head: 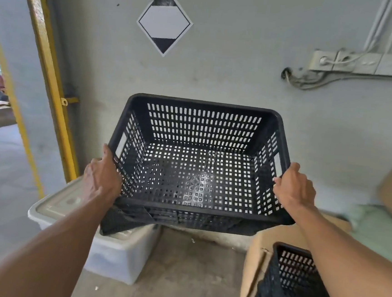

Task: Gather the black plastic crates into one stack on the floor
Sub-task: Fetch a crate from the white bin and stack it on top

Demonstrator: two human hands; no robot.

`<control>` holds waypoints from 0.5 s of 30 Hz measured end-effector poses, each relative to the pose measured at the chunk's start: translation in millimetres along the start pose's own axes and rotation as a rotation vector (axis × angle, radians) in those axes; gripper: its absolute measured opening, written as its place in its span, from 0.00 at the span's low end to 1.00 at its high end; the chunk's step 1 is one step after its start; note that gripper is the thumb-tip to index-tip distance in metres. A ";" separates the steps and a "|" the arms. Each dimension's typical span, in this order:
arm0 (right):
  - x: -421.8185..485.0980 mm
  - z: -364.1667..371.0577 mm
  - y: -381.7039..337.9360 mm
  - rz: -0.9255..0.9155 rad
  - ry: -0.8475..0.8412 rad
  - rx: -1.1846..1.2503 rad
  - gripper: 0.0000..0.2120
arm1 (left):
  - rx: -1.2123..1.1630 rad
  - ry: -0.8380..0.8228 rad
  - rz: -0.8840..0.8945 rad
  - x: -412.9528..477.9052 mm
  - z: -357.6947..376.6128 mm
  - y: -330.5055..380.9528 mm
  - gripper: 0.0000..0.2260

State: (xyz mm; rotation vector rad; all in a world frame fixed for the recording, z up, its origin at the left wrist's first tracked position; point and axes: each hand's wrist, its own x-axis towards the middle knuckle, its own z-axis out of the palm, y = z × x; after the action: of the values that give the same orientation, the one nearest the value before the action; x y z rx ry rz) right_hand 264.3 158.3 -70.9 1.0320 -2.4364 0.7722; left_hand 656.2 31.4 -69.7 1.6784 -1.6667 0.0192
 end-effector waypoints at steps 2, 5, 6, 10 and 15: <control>-3.5 -21.0 32.1 0.036 0.025 -0.029 0.17 | -0.012 -0.011 0.040 -14.5 3.3 26.7 0.28; -9.9 -51.7 85.1 0.077 0.042 -0.068 0.17 | -0.070 -0.054 0.089 -40.0 13.3 66.5 0.29; -12.0 -61.7 103.9 0.092 0.046 -0.082 0.17 | -0.090 -0.069 0.110 -49.7 17.8 80.3 0.30; -18.1 -101.7 184.2 0.146 0.064 -0.148 0.17 | -0.131 -0.133 0.167 -96.3 34.8 141.2 0.32; -23.4 -138.7 296.7 0.174 0.049 -0.189 0.17 | -0.118 -0.197 0.218 -176.3 55.2 217.3 0.31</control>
State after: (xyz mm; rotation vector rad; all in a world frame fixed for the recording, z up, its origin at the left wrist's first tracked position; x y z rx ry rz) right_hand 77.3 428.1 -75.7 0.7309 -2.5236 0.5982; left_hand 415.8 183.3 -92.0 1.4426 -1.9528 -0.1407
